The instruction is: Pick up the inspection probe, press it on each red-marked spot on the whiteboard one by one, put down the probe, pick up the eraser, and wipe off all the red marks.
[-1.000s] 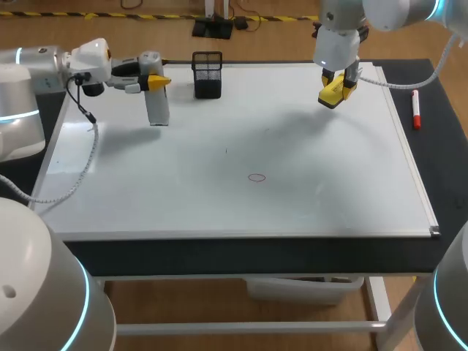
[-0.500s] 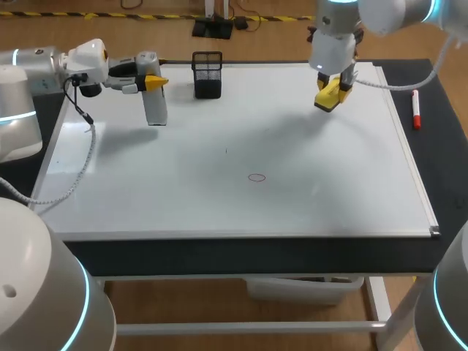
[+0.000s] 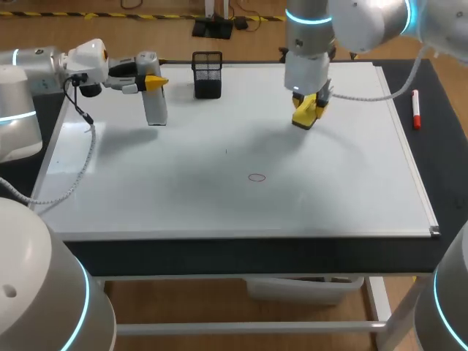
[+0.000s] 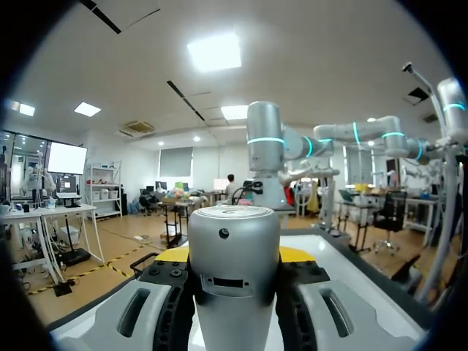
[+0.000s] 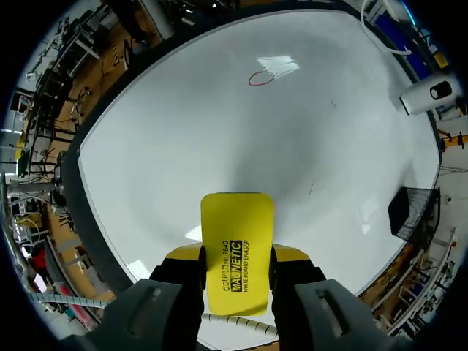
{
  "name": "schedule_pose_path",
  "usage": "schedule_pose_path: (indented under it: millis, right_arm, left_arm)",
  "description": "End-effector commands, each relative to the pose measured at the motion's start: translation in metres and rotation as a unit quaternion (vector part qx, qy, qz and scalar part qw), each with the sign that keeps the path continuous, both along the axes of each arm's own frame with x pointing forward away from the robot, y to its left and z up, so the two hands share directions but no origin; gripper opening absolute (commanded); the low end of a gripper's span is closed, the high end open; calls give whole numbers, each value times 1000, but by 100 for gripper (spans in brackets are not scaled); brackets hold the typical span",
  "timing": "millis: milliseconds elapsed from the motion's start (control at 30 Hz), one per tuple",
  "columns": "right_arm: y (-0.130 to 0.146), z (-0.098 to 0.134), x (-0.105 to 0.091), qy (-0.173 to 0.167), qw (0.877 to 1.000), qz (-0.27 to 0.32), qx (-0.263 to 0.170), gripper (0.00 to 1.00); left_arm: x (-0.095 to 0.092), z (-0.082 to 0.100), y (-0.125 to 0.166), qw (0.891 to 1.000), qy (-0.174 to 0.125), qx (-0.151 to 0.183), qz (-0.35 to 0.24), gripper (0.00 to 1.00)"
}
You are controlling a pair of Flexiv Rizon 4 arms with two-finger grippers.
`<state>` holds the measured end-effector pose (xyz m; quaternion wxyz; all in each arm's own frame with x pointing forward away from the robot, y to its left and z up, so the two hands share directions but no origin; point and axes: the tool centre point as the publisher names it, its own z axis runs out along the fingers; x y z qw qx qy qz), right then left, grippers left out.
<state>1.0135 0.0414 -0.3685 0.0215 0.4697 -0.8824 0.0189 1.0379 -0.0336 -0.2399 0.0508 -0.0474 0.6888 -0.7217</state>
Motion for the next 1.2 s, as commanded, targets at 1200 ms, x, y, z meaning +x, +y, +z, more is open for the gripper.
schedule_pose_path:
  millis: [1200]
  right_arm:
    - [147,-31,-135,13,989,144,8,0]
  left_arm:
    - [0,1,0,1000,0,0,0,0]
